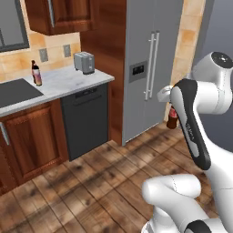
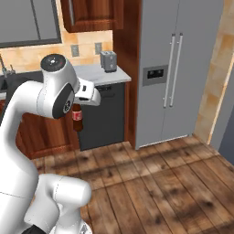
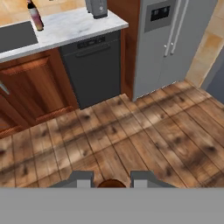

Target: Place the large bottle from the dining counter next to the other large bottle outside the sink, and place the small bottle from the dining counter next to the other small bottle inside the sink.

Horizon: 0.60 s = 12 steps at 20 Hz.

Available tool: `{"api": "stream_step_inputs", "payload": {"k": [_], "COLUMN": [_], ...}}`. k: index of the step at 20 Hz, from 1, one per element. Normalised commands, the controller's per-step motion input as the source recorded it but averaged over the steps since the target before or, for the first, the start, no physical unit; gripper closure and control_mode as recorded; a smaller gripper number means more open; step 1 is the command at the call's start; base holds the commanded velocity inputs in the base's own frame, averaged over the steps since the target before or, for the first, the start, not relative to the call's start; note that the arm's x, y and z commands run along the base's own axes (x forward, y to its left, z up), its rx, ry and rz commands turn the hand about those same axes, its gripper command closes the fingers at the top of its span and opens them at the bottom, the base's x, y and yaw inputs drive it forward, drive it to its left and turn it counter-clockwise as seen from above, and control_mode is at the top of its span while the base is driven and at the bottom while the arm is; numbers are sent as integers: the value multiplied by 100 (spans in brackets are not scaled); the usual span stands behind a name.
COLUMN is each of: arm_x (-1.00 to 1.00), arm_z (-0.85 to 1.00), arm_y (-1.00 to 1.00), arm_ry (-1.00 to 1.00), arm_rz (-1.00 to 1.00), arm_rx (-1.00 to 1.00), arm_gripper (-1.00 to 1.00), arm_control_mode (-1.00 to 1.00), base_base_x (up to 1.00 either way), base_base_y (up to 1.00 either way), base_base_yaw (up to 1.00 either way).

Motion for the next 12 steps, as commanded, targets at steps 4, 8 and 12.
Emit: {"api": "stream_step_inputs", "payload": {"k": [4, 8, 12], "arm_x": [0, 0, 0], "arm_z": [0, 0, 0], "arm_y": [0, 0, 0], "arm_ry": [0, 0, 0], "arm_rz": [0, 0, 0], "arm_rx": [0, 0, 0], "arm_gripper": [100, 100, 100], "arm_control_mode": [100, 100, 100], "base_base_x": [0, 0, 0], "base_base_y": [5, 6, 6], "base_base_yaw": [25, 25, 25]}}
